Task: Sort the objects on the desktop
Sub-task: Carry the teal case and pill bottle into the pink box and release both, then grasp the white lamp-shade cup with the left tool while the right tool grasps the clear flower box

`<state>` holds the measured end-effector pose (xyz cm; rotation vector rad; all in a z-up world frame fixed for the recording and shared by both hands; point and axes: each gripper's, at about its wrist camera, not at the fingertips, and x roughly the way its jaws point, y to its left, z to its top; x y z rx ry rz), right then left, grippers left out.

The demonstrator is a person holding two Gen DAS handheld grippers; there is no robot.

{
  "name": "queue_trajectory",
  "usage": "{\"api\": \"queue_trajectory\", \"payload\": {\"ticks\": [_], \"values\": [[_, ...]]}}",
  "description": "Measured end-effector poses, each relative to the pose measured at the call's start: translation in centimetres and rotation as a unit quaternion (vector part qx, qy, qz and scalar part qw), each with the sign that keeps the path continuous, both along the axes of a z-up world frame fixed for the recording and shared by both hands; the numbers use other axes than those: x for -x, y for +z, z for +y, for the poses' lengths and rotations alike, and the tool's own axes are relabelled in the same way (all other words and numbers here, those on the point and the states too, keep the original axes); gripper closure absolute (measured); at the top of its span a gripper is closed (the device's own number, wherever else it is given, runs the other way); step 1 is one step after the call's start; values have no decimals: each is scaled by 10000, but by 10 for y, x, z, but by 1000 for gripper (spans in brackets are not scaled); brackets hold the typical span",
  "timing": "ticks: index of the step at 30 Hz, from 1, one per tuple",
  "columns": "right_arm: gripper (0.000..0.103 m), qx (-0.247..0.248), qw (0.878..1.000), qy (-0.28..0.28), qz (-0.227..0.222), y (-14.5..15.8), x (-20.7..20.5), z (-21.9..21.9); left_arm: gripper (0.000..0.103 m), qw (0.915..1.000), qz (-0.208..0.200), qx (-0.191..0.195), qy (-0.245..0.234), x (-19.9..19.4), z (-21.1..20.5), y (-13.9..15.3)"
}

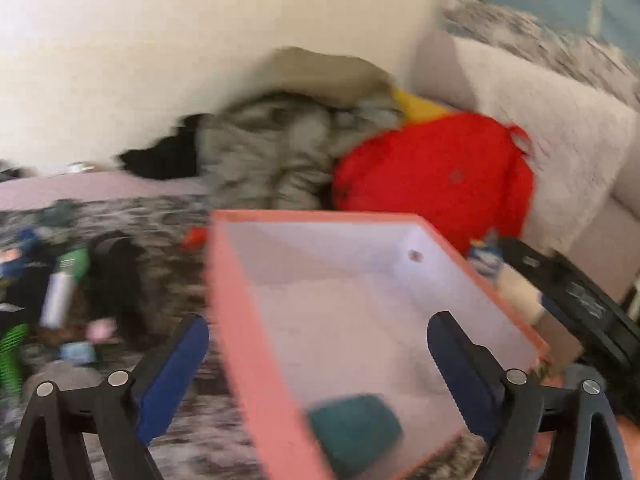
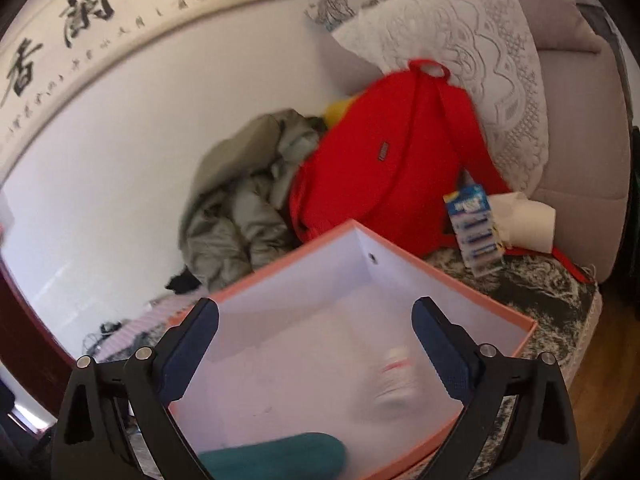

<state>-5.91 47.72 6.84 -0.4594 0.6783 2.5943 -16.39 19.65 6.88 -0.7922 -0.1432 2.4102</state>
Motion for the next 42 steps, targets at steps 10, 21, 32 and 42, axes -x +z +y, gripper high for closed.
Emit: {"api": "queue_trajectory", "payload": {"ticks": [10,21,32,42], "values": [[3,-360,9894,1409,24,8,42,-127,10,9872,-462,336,1490,23,-134,-21],[0,-955,9292,3458,-888,-52,115,-302,5,9529,-561,1547,2548,35,-259,-68],[0,-1011,8747,3779,-2861,-151,167,-339,5,9409,-1246,1885,2523,101,-314,-139],[0,-968,8585,3895,-3191,-176,201,-339,5,9356,-1533,1907,2546,160,-324,-168]]}}
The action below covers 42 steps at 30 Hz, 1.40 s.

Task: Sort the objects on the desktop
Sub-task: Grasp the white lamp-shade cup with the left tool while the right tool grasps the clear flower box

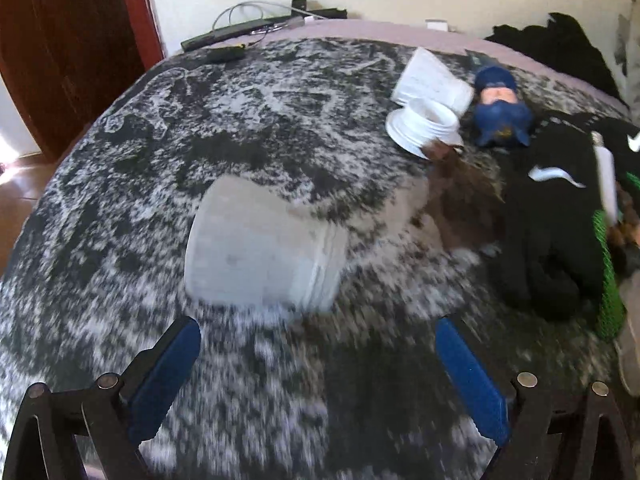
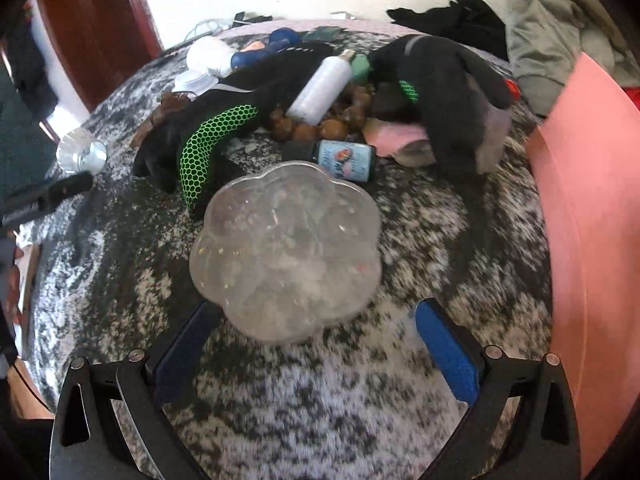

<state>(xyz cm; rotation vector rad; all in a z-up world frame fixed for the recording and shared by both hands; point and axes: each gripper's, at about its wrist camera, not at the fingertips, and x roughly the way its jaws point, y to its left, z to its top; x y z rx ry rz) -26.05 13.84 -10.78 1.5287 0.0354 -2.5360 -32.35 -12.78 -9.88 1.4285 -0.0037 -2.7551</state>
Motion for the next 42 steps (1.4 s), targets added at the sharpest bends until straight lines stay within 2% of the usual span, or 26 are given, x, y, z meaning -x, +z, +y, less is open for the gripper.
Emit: {"api": "queue_trajectory", "payload": {"ticks": [6,10,11,12,13,14,18,23,34,42], "values": [[0,-143,9997,154,135,-6,12,-14,5,9992,-132,-229,288,30,-25,-14],[0,-146,9993,221,264,-7,19,-23,8,9995,-10,-224,203,31,-26,-14],[0,-151,9992,232,296,-8,22,-26,25,9996,49,-233,118,30,-26,-13],[0,-136,9991,238,322,-8,24,-26,37,9997,107,-223,30,27,-25,-11],[0,-119,9990,243,346,-8,26,-26,37,9997,149,-197,-11,25,-25,-9],[5,-26,9992,188,340,-7,27,-23,38,9996,199,-188,-18,22,-26,-6],[5,433,9987,61,244,4,26,-14,38,9991,345,-243,59,9,-28,11],[5,663,9965,158,483,29,13,-14,38,9974,680,-244,-63,-21,-13,48],[5,611,9903,464,1156,86,-49,-19,38,9906,1287,-327,-339,-78,21,119],[5,838,9794,377,1799,142,-103,13,38,9815,1730,-378,-735,-109,70,162]]}}
